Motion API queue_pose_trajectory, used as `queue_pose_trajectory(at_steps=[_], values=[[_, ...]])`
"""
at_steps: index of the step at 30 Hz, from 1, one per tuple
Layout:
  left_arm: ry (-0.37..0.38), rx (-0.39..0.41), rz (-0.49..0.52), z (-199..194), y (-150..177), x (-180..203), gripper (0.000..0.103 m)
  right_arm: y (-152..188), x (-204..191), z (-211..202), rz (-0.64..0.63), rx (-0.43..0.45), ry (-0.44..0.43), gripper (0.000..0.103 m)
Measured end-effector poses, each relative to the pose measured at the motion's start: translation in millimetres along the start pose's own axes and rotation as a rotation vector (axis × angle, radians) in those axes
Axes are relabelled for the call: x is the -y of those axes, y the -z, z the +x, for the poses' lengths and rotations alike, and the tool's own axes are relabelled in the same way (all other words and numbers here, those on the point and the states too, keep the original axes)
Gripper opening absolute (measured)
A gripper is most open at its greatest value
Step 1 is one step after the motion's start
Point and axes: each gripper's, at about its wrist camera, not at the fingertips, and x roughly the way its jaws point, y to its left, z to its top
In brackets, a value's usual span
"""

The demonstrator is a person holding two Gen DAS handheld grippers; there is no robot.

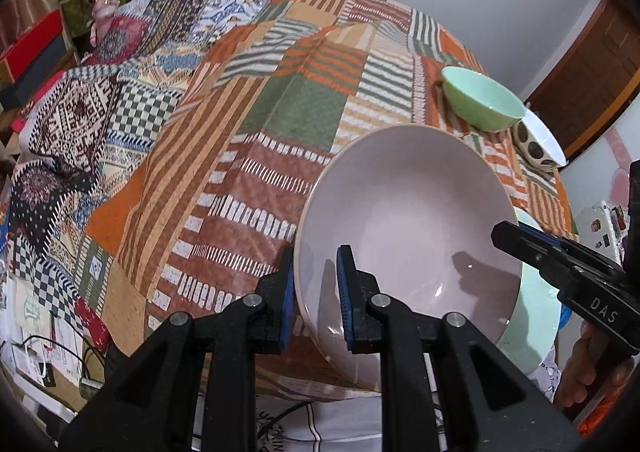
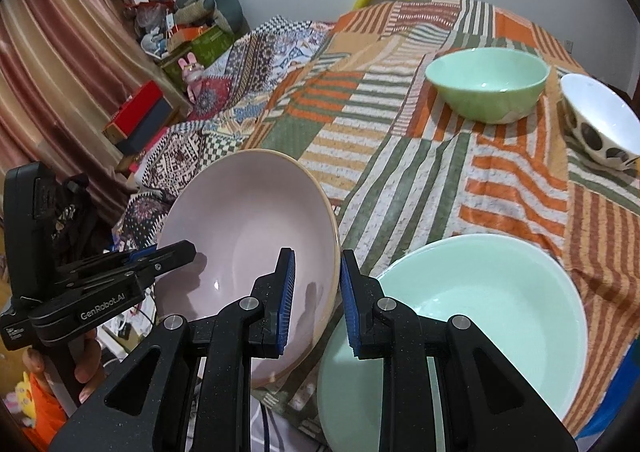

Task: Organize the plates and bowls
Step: 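Lift the pink bowl with both tools and carry it over the plate stack, then lower the pink bowl onto the mint-green plate and open both tools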

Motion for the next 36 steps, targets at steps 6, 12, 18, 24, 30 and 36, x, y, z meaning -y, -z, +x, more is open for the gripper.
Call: queue_pose_trajectory(at_steps=[6, 12, 18, 24, 30, 36], values=[[-0.001, -0.046, -0.017, 17.2, 2.6, -6.5, 0.018, 2.7, 2.1, 16.5, 0.004, -0.043, 0.005, 0.021], [-0.008, -0.049, -0.02, 25.0, 0.7, -7.1, 0.017, 3.2, 5.7, 23.9, 0.011, -0.058, 0.004, 0.021], [0.001, -0.056, -0.049, 28.9, -0.1, -11.6, 0.018, 2.4, 7.0, 25.9, 0.011, -0.062, -0.01, 0.023], [-0.009, -0.033, -0.059, 15.8, 0.7, -12.7, 0.018, 1.4, 4.8, 11.5, -0.024, -0.018, 0.013, 0.023], [-0.03, 0.031, -0.025, -13.0, -5.5, -1.5, 0.018, -0.5, 14.0, -9.8, -0.014, 0.025, 0.012, 0.023], [-0.02, 0.119, 0.05, -46.2, -16.9, 30.9, 0.018, -2.5, 28.9, -44.0, 0.002, 0.101, 0.028, 0.026]])
